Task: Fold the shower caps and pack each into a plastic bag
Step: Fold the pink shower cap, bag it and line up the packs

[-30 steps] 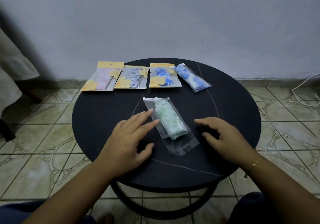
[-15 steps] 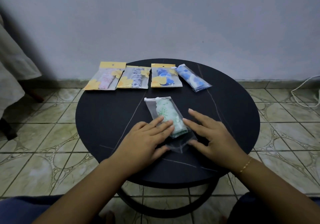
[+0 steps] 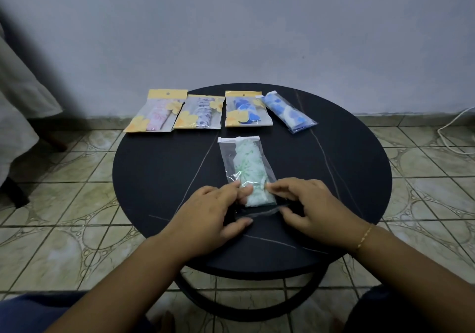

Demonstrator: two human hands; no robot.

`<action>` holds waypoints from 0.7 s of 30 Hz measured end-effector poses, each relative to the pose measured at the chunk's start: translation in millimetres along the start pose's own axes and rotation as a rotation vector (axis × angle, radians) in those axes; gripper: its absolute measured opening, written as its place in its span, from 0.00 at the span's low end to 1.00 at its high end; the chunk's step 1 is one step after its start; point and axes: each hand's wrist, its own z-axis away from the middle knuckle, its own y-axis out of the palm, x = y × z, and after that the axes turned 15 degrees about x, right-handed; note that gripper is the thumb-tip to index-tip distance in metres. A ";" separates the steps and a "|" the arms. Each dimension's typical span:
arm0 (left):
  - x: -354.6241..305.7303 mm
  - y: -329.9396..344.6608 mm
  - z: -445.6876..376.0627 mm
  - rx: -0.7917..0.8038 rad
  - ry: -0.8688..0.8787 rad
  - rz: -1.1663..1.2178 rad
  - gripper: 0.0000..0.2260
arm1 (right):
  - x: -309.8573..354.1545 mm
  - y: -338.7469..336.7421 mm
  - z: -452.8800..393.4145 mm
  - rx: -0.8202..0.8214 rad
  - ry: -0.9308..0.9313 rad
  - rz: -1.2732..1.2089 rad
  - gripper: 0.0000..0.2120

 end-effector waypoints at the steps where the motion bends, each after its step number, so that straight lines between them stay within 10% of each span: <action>1: -0.4 -0.7 0.0 0.011 -0.004 -0.005 0.24 | 0.5 -0.5 -0.7 0.014 0.004 -0.012 0.20; 11: -13.9 -0.2 -7.5 -0.148 -0.134 0.130 0.32 | 4.5 -4.5 -9.9 0.000 0.031 -0.244 0.25; 21: -12.2 2.4 -16.2 -0.232 -0.209 0.198 0.17 | 10.1 -5.5 -15.3 -0.071 0.111 -0.395 0.14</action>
